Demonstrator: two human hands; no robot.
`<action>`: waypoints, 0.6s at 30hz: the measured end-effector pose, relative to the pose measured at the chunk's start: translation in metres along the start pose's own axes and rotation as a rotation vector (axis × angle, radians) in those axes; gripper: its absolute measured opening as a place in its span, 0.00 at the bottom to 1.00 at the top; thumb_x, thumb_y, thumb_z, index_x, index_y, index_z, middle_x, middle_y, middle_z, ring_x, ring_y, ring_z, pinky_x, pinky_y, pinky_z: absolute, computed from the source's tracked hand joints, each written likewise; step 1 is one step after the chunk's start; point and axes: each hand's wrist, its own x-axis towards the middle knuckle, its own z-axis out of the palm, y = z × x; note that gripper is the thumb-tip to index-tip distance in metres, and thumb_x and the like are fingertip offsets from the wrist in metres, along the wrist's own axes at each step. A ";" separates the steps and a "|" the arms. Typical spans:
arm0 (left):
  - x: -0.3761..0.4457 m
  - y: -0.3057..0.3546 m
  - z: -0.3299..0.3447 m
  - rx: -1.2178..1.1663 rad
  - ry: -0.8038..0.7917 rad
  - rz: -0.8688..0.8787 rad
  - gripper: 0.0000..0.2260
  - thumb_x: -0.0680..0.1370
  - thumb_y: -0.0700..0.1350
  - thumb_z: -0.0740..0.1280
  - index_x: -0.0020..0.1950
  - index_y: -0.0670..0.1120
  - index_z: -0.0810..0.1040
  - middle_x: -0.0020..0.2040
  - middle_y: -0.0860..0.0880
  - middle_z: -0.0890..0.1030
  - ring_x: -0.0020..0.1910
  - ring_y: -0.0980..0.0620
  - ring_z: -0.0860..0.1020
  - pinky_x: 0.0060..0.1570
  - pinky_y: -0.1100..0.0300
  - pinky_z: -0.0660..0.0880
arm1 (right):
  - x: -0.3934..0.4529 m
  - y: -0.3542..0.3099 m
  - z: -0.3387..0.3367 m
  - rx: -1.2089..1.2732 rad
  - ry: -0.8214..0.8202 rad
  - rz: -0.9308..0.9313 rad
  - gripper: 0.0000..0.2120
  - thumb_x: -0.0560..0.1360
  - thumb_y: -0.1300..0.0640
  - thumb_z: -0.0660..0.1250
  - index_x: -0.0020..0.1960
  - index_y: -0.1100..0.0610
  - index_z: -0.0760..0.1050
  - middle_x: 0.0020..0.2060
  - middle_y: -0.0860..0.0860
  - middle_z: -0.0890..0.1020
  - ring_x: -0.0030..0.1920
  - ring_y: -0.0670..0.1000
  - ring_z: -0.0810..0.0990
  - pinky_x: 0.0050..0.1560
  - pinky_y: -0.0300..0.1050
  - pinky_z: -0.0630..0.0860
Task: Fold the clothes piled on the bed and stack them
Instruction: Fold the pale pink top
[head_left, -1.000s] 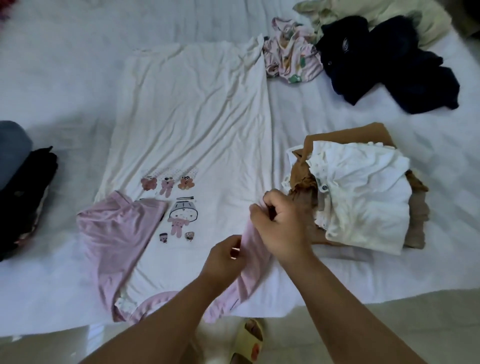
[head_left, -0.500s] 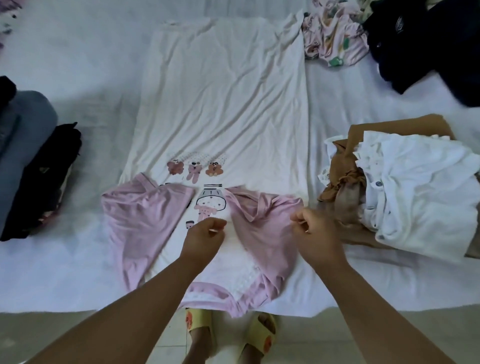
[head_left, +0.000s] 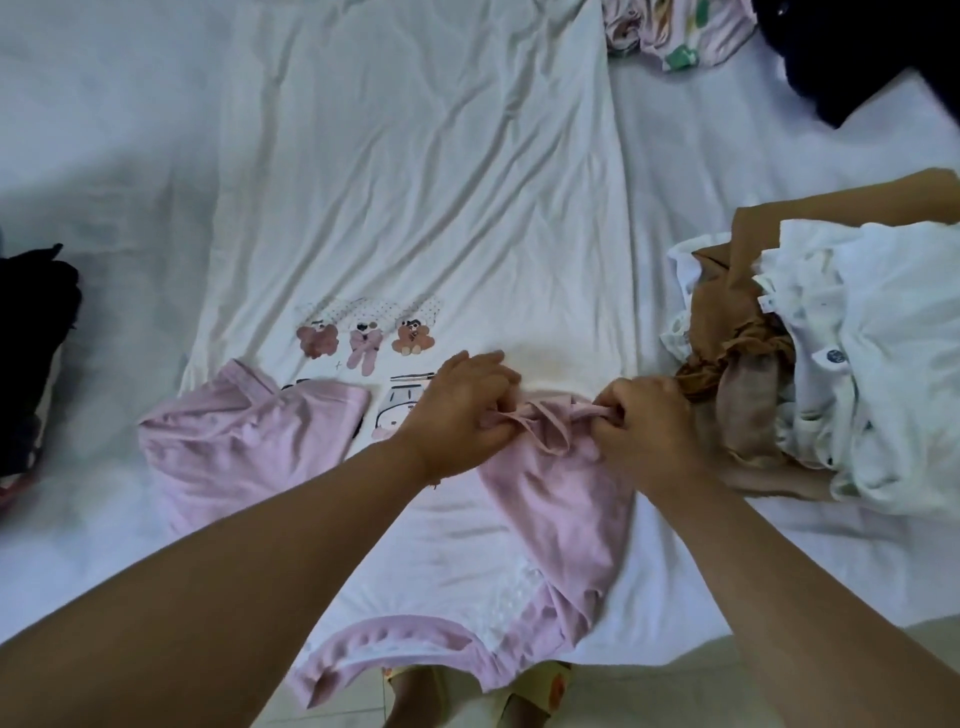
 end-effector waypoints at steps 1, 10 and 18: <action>0.001 0.006 -0.004 -0.092 -0.034 -0.021 0.06 0.69 0.55 0.62 0.37 0.54 0.71 0.40 0.51 0.80 0.46 0.50 0.79 0.49 0.63 0.69 | 0.002 0.000 -0.001 0.070 0.011 -0.048 0.06 0.62 0.49 0.58 0.30 0.50 0.69 0.31 0.47 0.73 0.46 0.60 0.75 0.43 0.44 0.63; 0.026 -0.007 -0.033 -0.028 0.005 -0.658 0.19 0.80 0.55 0.60 0.38 0.41 0.72 0.34 0.49 0.72 0.37 0.49 0.72 0.35 0.58 0.66 | 0.019 -0.002 0.005 0.394 0.120 0.061 0.12 0.78 0.52 0.63 0.39 0.58 0.67 0.29 0.50 0.72 0.34 0.55 0.72 0.36 0.49 0.68; -0.007 -0.021 -0.038 -0.136 -0.011 -0.631 0.14 0.69 0.52 0.75 0.48 0.48 0.76 0.42 0.52 0.77 0.41 0.53 0.76 0.38 0.65 0.70 | 0.009 -0.015 0.022 -0.124 0.307 0.096 0.09 0.74 0.58 0.65 0.53 0.59 0.73 0.48 0.59 0.77 0.51 0.61 0.75 0.53 0.54 0.65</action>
